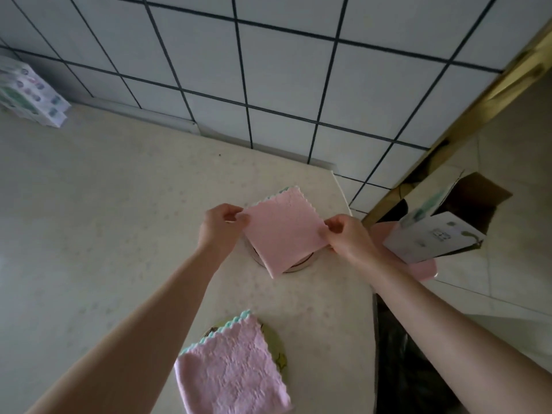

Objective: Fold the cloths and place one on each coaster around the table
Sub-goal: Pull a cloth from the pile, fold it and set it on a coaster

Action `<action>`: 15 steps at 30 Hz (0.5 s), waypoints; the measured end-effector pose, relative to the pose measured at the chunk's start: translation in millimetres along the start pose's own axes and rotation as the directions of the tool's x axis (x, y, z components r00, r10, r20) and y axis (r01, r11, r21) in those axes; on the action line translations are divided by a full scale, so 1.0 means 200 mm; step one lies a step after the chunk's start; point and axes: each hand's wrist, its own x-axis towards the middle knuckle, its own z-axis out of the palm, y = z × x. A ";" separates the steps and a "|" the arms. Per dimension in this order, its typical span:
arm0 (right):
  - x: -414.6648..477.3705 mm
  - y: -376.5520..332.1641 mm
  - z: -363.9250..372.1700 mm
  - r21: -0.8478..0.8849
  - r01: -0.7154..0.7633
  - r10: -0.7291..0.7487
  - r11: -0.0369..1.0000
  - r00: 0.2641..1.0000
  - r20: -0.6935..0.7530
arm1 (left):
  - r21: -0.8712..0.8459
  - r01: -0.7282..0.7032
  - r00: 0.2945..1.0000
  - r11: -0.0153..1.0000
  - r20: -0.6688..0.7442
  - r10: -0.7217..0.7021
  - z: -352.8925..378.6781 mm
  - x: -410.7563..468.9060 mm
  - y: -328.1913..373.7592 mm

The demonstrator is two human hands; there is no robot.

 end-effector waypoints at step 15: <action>-0.02 0.05 0.00 0.126 -0.224 0.228 0.966 0.973 -0.019 | 0.341 -0.079 0.996 0.937 0.057 0.063 0.02 0.11 0.06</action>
